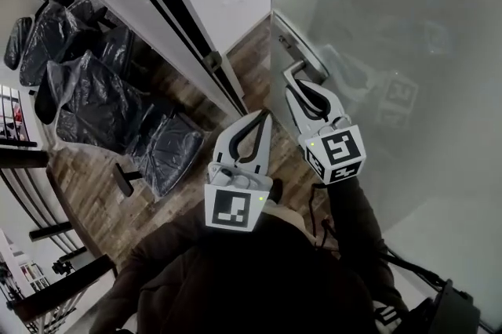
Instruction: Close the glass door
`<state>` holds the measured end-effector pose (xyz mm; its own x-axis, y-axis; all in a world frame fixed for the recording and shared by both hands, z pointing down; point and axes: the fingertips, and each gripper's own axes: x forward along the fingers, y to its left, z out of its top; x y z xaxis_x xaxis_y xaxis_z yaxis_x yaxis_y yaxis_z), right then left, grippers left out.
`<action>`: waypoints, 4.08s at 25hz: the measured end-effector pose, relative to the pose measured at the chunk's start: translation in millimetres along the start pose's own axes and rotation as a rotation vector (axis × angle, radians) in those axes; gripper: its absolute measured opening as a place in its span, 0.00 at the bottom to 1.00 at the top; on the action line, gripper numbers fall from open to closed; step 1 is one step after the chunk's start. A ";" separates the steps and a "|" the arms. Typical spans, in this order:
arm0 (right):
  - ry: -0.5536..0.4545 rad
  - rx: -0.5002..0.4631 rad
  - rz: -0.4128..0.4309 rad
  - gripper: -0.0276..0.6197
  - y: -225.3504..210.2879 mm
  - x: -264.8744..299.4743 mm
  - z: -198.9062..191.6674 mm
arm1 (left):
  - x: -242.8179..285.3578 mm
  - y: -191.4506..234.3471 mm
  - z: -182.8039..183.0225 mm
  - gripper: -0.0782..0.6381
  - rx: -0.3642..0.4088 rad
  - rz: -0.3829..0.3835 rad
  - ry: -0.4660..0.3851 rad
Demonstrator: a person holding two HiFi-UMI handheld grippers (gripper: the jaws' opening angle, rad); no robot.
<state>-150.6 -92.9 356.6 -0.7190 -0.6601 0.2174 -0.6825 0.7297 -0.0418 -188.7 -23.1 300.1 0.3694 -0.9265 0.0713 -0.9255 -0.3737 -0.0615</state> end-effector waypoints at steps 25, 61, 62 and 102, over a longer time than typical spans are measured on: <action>-0.006 -0.064 0.118 0.14 150.5 -39.1 -9.6 | -114.5 23.6 33.3 0.10 0.044 0.066 -0.109; 0.009 -0.068 0.150 0.14 173.0 -47.0 0.9 | -123.2 26.4 55.2 0.10 0.038 0.062 -0.138; 0.009 -0.067 0.151 0.14 172.8 -46.9 -0.2 | -123.1 26.8 54.3 0.10 0.037 0.064 -0.140; -0.301 -0.077 0.005 0.05 160.5 -110.1 97.0 | -120.8 24.2 48.1 0.10 0.023 0.042 -0.118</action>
<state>-193.7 79.6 231.3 -0.7370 -0.6709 -0.0819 -0.6748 0.7372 0.0347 -251.8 77.7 242.1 0.3386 -0.9396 -0.0498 -0.9388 -0.3338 -0.0847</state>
